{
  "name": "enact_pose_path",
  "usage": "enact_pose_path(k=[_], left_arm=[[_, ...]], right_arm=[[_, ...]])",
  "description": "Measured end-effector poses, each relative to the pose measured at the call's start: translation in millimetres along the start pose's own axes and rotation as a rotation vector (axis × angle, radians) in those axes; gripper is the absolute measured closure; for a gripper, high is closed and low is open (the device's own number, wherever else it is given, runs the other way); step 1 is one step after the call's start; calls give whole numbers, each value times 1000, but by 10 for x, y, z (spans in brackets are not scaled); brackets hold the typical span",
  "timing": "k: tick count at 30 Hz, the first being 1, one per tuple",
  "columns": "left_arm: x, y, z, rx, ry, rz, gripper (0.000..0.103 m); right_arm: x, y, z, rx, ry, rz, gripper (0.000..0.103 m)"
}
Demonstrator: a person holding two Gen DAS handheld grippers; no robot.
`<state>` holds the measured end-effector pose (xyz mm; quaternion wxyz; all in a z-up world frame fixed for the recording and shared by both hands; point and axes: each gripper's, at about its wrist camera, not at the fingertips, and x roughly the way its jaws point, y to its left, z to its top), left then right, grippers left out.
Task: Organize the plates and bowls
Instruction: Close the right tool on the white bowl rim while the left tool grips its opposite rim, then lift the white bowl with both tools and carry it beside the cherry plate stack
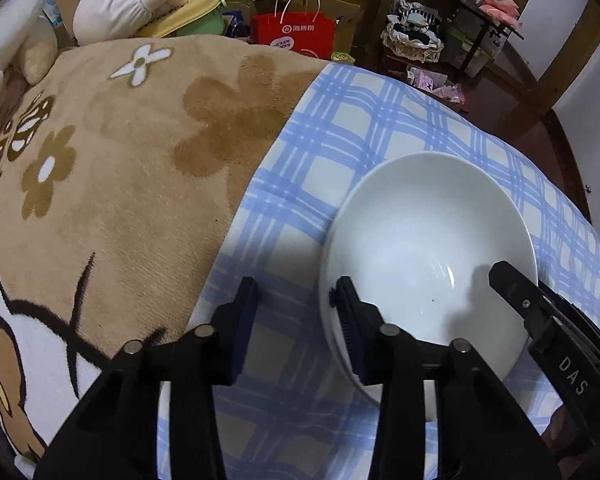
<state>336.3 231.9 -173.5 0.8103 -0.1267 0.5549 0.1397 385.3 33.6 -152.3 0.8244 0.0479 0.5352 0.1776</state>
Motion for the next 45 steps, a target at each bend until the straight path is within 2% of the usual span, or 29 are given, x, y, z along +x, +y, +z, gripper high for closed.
enact_pose_path(k=[3,5,7,11,14,17,31,39,45], left_arm=[[-8,-24,-3,19,-5,-15,75],[1,-16,-2,11,0,-37,81],[7,-21,-13,8,15,-71,92],[-59,-57,-32,30,10,-75,93],[-167,-11,-41,-13,-1,-96,94],[-283,-21,-79,-1,-14,-118,94],[-922,-523,-544,170,-41,-248,92],[-1188,-910,-829,290,-28,-323,92],[-1282,-1212,-1069,367,-18,-342,92]], right_arm=[[6,63,12,-11,8,-3,88],[12,103,22,-20,16,6,91],[8,130,16,-28,17,-8,92],[-36,179,-31,-47,17,-54,94],[-109,187,-103,-52,22,-66,94],[-234,151,-185,-38,16,-60,93],[-1215,-232,-550,21,-79,-110,93],[-1755,-523,-829,59,-131,-174,92],[-2024,-729,-1042,92,-148,-234,92]])
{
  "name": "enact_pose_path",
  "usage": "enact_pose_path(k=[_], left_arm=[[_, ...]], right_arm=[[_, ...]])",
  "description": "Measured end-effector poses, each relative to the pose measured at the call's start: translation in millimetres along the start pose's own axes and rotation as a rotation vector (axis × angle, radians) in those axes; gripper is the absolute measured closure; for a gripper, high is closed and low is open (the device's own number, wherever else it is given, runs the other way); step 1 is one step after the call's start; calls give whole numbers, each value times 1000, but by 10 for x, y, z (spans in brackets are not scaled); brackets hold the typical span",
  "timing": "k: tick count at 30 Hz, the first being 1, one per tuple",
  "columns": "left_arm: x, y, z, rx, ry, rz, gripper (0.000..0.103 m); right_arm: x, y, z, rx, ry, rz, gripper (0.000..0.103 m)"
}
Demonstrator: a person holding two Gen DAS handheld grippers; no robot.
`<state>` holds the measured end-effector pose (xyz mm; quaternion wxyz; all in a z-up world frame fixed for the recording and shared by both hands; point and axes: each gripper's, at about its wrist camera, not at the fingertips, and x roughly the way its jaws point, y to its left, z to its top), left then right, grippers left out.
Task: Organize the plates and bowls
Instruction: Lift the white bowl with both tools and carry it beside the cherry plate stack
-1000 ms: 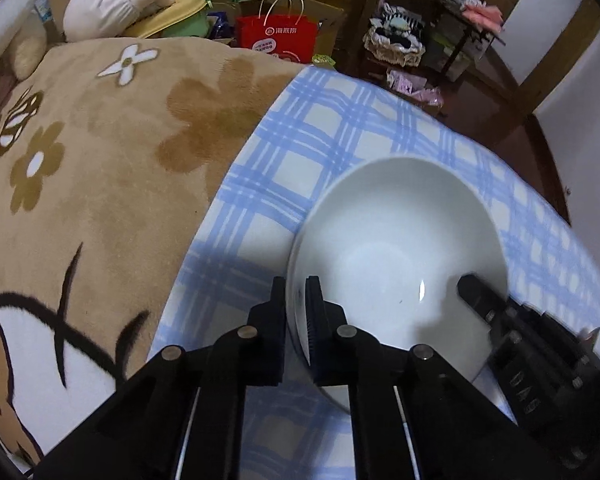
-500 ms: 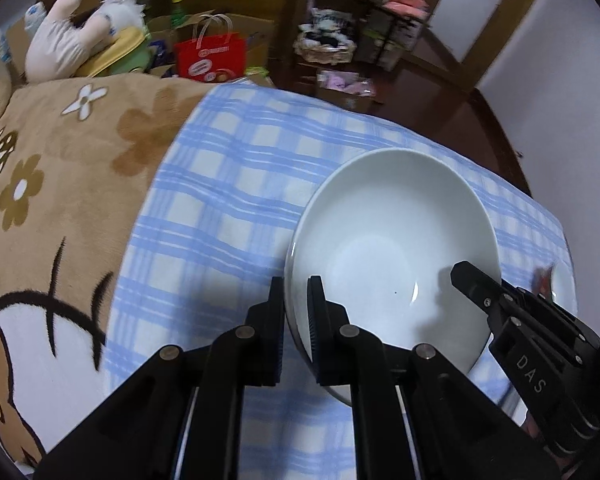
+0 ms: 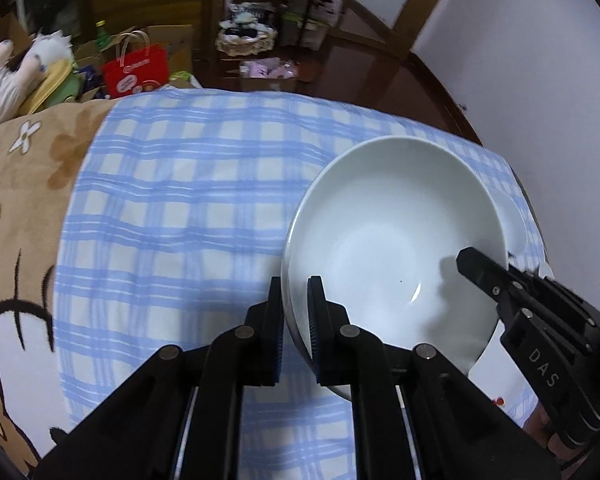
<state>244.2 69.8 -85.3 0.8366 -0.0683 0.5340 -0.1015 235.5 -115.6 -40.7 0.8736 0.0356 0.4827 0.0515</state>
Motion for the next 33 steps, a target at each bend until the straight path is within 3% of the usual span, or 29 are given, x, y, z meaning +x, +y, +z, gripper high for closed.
enact_pose_path(k=[7,13,33], left_arm=[[81,-327,-147,65,41,-35,92],[217,-573,-284,128,83,-20,92],[614,-729,-319,172,190,-17,92]], right_arm=[[-146,-285,-186,43,4,-41,92],[-137,-466,-352,78,28,-71,92],[172,-796,-630,150,115,-60,92]])
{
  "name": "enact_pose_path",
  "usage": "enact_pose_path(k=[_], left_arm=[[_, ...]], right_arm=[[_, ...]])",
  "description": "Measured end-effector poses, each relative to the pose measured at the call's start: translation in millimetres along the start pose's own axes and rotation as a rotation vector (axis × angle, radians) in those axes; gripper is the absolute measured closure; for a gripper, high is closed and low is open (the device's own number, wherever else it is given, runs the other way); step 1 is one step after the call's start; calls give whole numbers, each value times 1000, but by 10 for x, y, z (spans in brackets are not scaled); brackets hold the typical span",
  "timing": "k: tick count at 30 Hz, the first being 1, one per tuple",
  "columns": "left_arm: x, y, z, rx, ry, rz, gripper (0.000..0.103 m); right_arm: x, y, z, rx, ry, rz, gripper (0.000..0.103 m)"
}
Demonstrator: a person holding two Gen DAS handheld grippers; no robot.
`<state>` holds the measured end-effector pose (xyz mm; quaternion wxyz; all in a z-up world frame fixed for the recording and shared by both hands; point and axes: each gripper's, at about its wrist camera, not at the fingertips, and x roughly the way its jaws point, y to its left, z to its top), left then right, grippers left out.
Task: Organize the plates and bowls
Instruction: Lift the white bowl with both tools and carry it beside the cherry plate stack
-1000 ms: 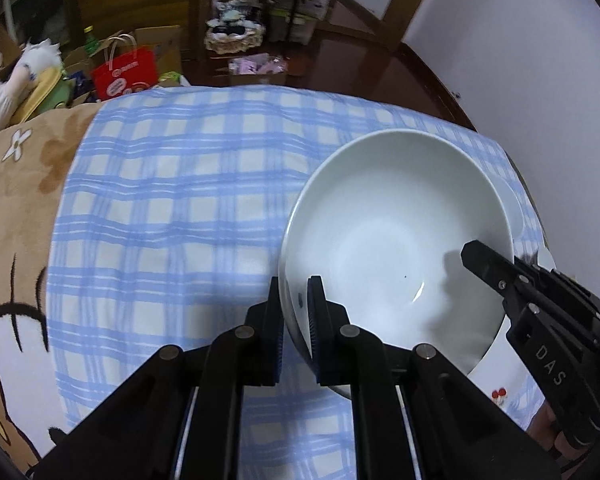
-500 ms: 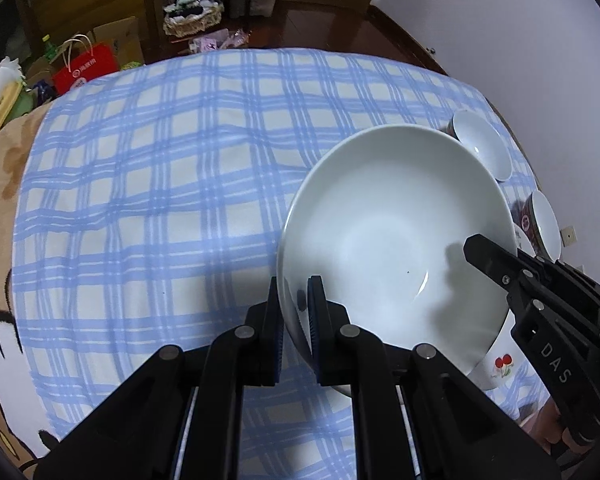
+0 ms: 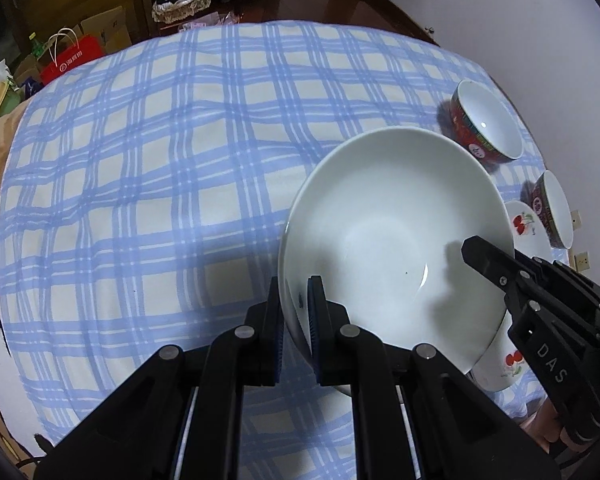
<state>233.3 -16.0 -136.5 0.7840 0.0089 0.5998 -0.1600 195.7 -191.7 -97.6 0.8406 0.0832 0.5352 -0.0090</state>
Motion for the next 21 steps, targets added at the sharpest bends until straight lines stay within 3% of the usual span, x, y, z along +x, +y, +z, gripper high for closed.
enact_pose_path(k=[4,13,21], left_arm=[[64,20,-1,-2,17,15,92],[91,33,-6,13,16,43,92],[37,100,30,-6,11,50,92]], right_arm=[[126,-20,-46,8,30,4,92],[104,-63,-95,30,7,52,90],[94,17,-42,14,0,38,90]])
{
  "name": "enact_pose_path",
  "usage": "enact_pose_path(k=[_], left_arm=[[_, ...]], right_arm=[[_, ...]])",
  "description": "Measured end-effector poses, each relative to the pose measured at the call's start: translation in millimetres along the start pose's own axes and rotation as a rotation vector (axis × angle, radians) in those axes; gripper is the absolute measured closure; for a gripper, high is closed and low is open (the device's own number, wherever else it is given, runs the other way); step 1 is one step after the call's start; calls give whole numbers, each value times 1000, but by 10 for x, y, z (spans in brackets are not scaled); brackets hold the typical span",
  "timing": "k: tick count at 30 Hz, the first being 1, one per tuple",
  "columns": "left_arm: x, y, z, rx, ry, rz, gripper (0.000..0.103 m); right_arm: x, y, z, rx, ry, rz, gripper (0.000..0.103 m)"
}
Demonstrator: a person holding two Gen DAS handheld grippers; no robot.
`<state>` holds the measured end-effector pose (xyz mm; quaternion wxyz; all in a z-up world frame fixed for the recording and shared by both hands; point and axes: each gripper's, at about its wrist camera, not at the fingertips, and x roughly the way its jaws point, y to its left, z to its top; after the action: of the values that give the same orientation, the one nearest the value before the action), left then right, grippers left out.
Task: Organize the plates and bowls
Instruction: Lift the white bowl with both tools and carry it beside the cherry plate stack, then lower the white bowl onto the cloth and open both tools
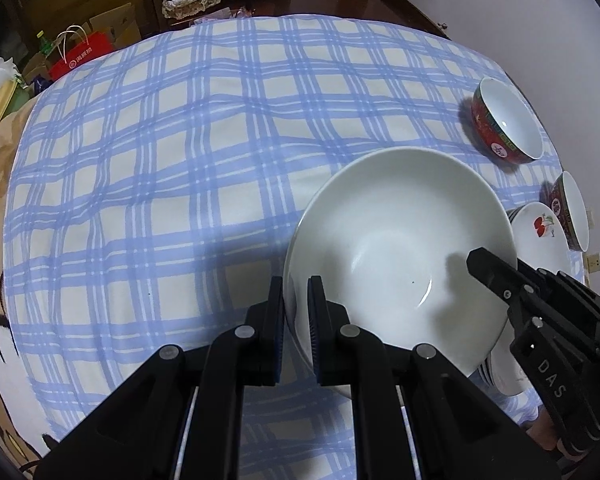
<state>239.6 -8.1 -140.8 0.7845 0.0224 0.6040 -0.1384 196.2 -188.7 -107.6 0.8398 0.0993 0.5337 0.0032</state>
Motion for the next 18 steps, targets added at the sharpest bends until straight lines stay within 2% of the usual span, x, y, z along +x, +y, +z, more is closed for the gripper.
enact_pose_path(k=[9,18], left_arm=[[-25,38,12,-19,-5,-7,92],[-30,21,-8,29,-31,71,91]], right_arm=[[73,0,7,20,12,19,90],[48,7,1,-2,10,22,89]])
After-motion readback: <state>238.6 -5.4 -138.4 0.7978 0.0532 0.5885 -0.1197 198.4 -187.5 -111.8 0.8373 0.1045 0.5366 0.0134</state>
